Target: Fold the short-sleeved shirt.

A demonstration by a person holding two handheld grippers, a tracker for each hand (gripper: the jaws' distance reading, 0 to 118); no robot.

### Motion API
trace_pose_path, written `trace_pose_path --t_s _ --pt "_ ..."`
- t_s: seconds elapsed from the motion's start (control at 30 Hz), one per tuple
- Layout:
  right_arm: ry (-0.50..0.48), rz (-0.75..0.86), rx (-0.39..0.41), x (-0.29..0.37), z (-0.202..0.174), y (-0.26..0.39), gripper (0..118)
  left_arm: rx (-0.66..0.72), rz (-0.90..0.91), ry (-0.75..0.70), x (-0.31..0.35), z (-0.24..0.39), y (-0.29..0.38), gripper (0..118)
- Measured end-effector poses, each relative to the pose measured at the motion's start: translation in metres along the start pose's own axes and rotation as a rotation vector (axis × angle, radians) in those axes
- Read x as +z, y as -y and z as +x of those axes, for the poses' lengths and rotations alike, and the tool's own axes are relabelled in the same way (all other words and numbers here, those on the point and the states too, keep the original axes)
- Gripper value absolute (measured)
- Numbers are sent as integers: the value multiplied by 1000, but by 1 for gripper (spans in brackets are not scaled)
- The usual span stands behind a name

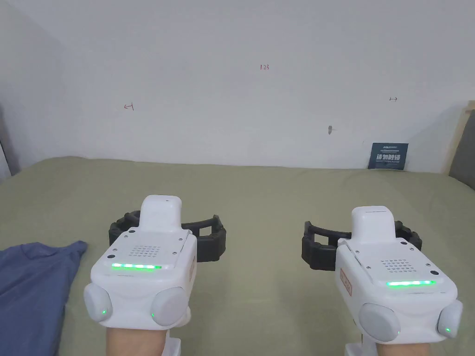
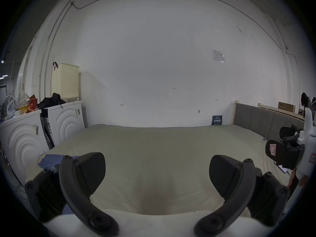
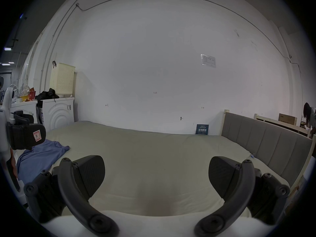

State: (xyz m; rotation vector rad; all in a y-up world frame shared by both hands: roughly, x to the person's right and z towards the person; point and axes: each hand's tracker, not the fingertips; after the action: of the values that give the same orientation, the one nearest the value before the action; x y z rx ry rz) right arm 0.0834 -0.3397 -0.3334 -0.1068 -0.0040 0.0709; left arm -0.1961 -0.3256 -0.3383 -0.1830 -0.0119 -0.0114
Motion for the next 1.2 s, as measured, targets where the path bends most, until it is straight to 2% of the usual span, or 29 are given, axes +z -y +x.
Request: trace_pose_path --t_s 0.7,0.73,0.77,0.8,0.83,0.87,0.9,0.97,1.2 --pt "15 18 11 1 -1 0 117 4 -1 -12 -3 -3 1 118" --pt "11 17 6 1 -1 -1 115 2 -1 -21 -3 -3 1 118" --pt "13 19 2 1 -1 -1 101 -6 1 -46 -3 -2 1 115" --pt "9 24 1 2 -1 -2 72 -26 2 -57 -2 -1 1 101" --pt "13 21 3 2 -2 -2 25 -49 3 -52 -3 0 1 63" --pt "34 14 16 0 -3 -1 6 -60 -1 -59 -5 1 1 1" --pt "76 35 2 1 -1 3 6 -52 -5 -74 -7 1 3 1" --pt "28 16 3 2 0 1 6 -34 -23 -26 -4 2 2 1" --pt "46 9 8 0 6 6 6 -32 -15 -25 -3 4 4 1"
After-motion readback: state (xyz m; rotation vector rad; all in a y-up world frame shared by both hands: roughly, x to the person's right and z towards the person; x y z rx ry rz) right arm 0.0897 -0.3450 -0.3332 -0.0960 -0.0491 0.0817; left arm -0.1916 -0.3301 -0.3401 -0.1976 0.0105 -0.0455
